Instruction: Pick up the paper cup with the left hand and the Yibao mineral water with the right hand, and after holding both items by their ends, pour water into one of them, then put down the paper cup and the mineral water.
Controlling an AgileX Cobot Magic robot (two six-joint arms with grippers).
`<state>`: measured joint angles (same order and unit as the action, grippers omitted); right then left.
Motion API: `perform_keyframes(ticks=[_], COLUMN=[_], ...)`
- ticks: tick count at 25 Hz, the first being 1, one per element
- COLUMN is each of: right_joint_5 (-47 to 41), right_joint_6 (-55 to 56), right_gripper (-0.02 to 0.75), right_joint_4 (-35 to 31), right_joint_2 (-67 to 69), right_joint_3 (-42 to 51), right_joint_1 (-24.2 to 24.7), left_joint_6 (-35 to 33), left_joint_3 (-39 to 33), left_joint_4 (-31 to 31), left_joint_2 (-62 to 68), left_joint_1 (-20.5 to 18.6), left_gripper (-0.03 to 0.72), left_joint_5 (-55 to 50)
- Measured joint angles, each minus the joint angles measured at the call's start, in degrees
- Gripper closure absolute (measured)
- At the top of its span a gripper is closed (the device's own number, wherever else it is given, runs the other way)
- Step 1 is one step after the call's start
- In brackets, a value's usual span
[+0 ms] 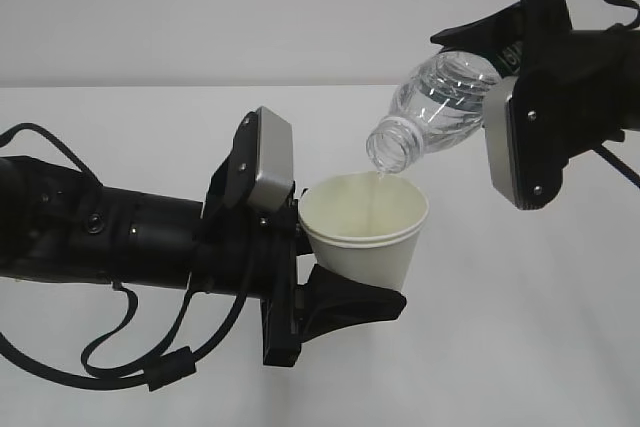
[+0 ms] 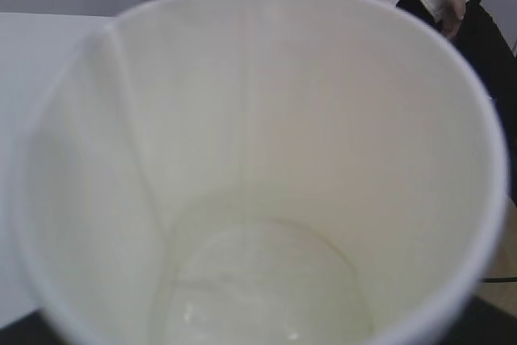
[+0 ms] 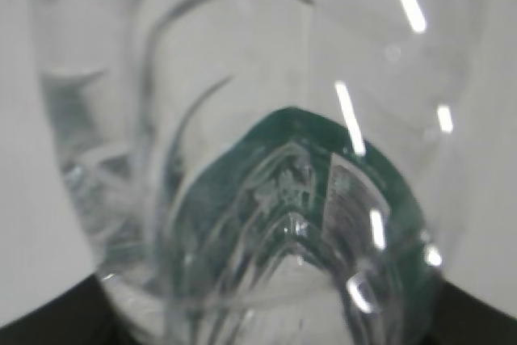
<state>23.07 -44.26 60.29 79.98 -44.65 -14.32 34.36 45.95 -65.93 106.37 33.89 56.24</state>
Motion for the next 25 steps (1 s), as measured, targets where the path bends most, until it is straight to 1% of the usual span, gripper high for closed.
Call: perform_keyframes(ticks=[25], right_joint_5=[0.0], right_joint_6=[0.0], right_gripper=[0.304], right_joint_4=[0.09], right_joint_2=[0.0], right_joint_3=[0.0], right_joint_1=[0.0], left_joint_6=[0.0], left_joint_3=[0.0], left_joint_4=[0.13], left_joint_2=[0.0], left_joint_1=[0.0], left_gripper=[0.24], left_joint_5=[0.0])
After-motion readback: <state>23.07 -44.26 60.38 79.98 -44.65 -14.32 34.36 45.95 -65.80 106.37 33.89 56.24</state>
